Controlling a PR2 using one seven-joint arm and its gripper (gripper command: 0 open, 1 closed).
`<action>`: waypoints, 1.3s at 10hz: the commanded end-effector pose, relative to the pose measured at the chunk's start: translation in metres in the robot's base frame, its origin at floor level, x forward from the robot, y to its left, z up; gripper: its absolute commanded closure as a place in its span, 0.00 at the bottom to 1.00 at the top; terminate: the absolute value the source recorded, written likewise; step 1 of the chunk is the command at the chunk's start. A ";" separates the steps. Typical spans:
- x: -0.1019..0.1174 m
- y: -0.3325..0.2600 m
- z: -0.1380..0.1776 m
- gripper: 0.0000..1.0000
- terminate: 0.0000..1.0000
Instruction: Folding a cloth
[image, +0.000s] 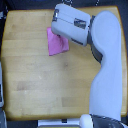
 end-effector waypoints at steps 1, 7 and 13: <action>0.004 0.051 -0.020 1.00 0.00; -0.008 0.066 -0.025 1.00 0.00; -0.008 0.065 -0.024 1.00 0.00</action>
